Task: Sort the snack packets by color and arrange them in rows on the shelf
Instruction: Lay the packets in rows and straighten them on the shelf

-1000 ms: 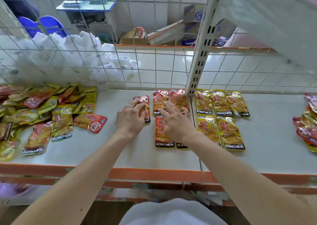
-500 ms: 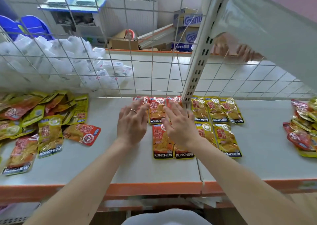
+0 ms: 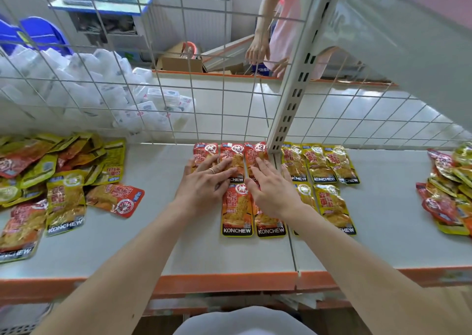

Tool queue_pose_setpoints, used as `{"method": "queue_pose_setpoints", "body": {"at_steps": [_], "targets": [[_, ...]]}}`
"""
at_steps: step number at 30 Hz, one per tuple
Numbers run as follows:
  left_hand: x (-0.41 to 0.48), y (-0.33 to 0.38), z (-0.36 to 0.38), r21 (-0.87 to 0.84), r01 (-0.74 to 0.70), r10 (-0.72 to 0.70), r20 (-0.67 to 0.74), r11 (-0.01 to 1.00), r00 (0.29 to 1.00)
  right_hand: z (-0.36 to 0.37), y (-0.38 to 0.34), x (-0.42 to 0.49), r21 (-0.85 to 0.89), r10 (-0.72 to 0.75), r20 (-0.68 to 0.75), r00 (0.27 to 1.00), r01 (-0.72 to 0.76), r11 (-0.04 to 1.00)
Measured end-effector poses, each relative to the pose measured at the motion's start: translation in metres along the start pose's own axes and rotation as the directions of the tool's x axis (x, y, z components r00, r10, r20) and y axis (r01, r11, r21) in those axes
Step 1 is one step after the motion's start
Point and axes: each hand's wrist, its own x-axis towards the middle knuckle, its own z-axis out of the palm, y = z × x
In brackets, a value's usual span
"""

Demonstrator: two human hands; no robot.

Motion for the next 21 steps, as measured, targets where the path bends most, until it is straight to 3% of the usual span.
{"method": "queue_pose_setpoints", "body": {"at_steps": [7, 9, 12, 16, 21], "targets": [[-0.001, -0.002, 0.002, 0.033, -0.030, 0.030, 0.010, 0.999, 1.000, 0.003, 0.002, -0.003, 0.002, 0.003, -0.026, 1.000, -0.003, 1.000], [-0.004, 0.001, 0.002, -0.005, -0.049, 0.048, -0.118, 0.999, 0.992, 0.003, 0.004, -0.008, 0.064, 0.006, -0.097, 0.995, 0.000, 0.998], [-0.024, 0.007, 0.003, -0.099, -0.196, 0.148, -0.366, 0.976, 0.919, 0.004, 0.010, -0.027, 0.152, -0.015, -0.207, 0.978, 0.047, 0.987], [-0.065, 0.020, 0.011, -0.047, -0.349, 0.328, -0.243, 0.936, 0.913, 0.015, 0.022, -0.062, 0.110, -0.099, -0.203, 0.974, 0.123, 0.986], [-0.074, 0.022, 0.010, -0.023, -0.314, 0.304, -0.197, 0.949, 0.932, 0.033, 0.021, -0.080, 0.115, -0.082, -0.226, 0.971, 0.111, 0.987]]}}
